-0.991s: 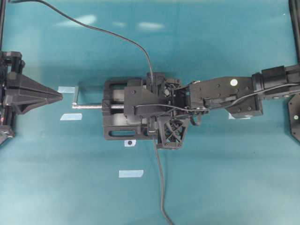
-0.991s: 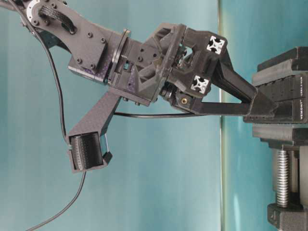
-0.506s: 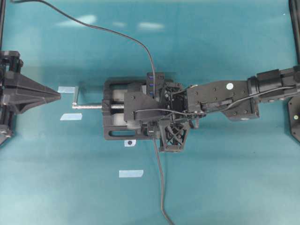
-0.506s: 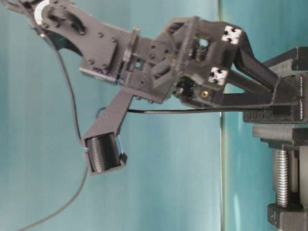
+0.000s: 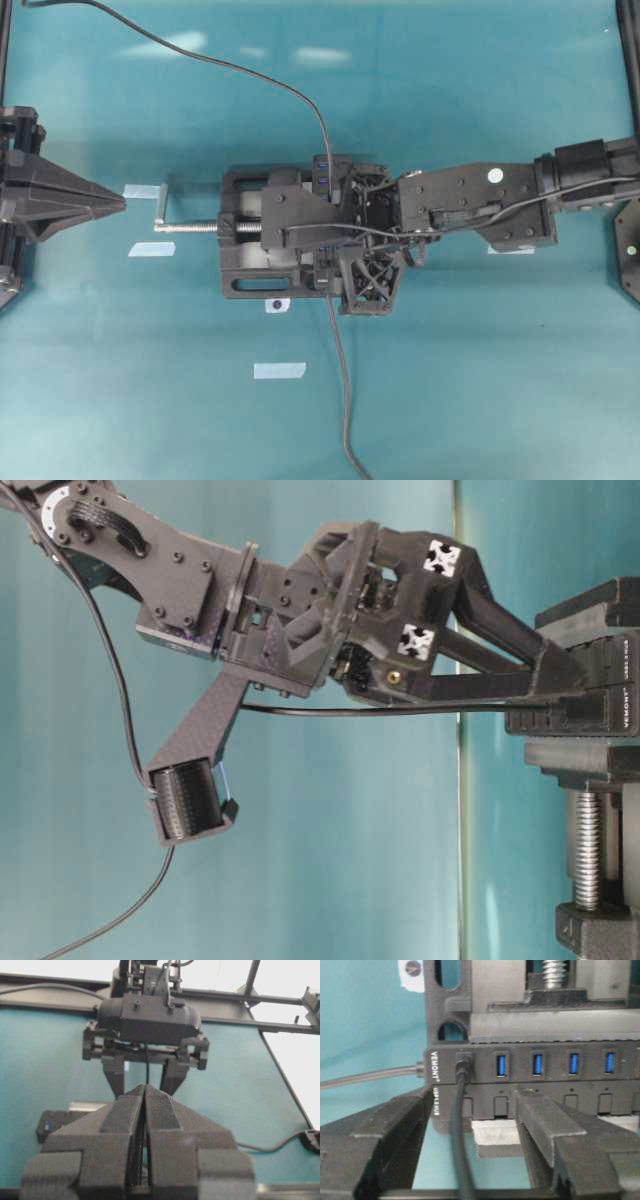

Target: Insert the USB into the front port of the fixed hub.

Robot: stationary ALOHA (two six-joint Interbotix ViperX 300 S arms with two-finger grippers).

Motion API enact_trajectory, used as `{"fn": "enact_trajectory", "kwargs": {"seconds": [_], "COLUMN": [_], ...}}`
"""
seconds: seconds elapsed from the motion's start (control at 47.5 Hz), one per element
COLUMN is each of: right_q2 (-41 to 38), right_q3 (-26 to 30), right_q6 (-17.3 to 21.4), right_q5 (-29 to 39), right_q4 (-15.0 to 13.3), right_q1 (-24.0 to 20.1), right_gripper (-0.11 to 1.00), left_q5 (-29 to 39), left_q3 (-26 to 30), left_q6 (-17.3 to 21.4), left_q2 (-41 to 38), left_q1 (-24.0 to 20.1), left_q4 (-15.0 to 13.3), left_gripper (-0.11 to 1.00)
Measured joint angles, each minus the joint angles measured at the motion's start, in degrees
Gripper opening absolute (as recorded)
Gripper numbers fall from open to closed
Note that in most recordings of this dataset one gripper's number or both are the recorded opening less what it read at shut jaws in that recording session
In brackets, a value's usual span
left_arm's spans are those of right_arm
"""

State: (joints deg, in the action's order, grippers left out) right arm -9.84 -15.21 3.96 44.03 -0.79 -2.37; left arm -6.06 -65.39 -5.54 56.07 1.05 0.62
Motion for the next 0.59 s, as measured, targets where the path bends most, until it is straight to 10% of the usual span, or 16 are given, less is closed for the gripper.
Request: {"fn": "enact_trajectory", "kwargs": {"seconds": [0.59], "right_q2": [11.16], "right_q3": [-10.81], "right_q6": [1.93], "right_q5": [-9.84], "right_q4": [0.09], "right_q1": [0.35], "right_gripper": [0.67], "left_q5": [-0.09], "left_q3": [0.00], "left_q6": [0.00], "left_q2": [0.00], "left_q1": [0.00], "left_q4": [-0.09], "left_gripper": [0.00]}}
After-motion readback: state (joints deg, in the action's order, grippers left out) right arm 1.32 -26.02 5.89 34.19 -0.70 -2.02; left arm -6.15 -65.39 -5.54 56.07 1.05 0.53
